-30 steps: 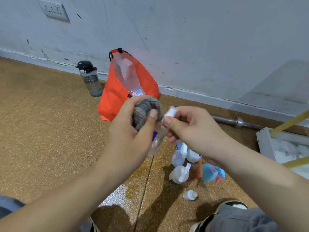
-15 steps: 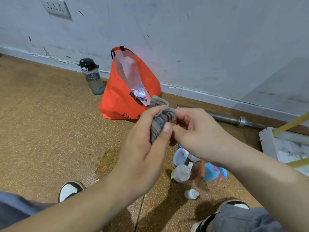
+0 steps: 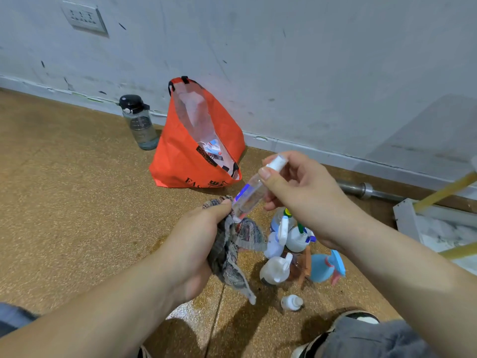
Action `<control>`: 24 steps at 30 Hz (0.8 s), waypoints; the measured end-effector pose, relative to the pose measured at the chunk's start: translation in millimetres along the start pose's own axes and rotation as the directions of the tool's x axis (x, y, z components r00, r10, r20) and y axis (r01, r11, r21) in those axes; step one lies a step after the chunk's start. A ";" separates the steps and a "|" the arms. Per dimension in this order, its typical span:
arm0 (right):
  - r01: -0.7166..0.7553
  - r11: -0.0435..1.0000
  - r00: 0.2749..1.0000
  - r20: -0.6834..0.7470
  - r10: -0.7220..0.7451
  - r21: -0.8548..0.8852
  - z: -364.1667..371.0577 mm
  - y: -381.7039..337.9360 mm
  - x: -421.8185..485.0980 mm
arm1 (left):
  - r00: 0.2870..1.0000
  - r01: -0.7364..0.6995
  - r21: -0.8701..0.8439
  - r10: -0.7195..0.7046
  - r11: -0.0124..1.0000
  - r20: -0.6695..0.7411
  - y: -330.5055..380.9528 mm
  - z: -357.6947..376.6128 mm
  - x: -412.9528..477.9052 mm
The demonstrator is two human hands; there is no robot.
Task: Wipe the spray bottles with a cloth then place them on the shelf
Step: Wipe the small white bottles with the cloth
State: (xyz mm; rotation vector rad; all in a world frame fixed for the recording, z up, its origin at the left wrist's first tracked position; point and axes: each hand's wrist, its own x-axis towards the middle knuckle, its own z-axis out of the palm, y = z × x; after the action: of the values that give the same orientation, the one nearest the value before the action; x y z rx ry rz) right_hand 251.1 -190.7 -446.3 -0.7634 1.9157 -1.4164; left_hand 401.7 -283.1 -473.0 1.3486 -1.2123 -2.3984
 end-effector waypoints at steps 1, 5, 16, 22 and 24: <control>0.024 1.000 0.999 0.027 -0.023 -0.010 -0.9 -2.1 -1.3 | 1.000 -0.009 -0.003 0.009 1.000 0.003 0.4 -0.5 1.4; 0.091 0.994 0.993 0.085 -0.085 -0.066 -3.3 -4.7 -5.6 | 0.999 -0.033 -0.008 0.033 0.999 0.015 3.1 -1.8 3.1; -0.072 0.991 0.997 -0.009 0.074 0.116 -2.1 -2.1 -0.8 | 0.684 -0.656 0.440 0.729 0.613 0.006 -4.2 -5.8 1.8; -0.090 0.996 0.995 0.050 0.089 0.017 0.3 -0.6 -4.0 | 0.610 -0.711 0.592 0.752 0.380 0.250 -2.8 -7.3 -5.1; -0.067 0.998 0.995 0.073 0.068 -0.020 0.6 1.0 -5.1 | 0.668 -0.683 0.475 0.738 0.555 0.098 2.0 -4.1 -3.5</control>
State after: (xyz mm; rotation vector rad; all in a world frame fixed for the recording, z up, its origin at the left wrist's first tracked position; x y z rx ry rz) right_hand 254.7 -186.9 -446.7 -0.7419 1.8820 -1.3142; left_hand 406.4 -285.1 -470.4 0.7790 -1.9309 -1.4635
